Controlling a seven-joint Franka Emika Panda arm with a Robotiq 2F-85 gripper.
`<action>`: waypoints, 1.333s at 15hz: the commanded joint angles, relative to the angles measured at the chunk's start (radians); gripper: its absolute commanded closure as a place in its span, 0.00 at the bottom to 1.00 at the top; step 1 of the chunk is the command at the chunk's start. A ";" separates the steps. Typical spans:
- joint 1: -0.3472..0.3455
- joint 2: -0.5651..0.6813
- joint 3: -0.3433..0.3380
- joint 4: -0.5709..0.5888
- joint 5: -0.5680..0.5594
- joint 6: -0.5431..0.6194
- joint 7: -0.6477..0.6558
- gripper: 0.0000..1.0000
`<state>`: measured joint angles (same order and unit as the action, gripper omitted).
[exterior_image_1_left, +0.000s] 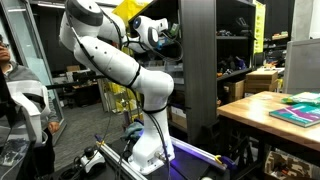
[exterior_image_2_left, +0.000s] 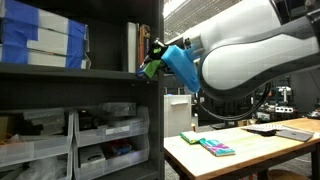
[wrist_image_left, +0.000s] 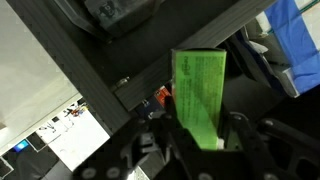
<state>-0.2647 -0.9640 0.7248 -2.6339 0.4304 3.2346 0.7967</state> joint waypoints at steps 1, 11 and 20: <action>0.041 -0.020 0.000 -0.028 -0.019 0.015 0.002 0.88; 0.082 -0.100 -0.010 -0.103 0.006 0.031 0.014 0.88; -0.010 -0.163 -0.042 -0.144 0.059 -0.015 0.015 0.88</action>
<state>-0.2292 -1.0905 0.6792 -2.7782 0.4676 3.2485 0.8145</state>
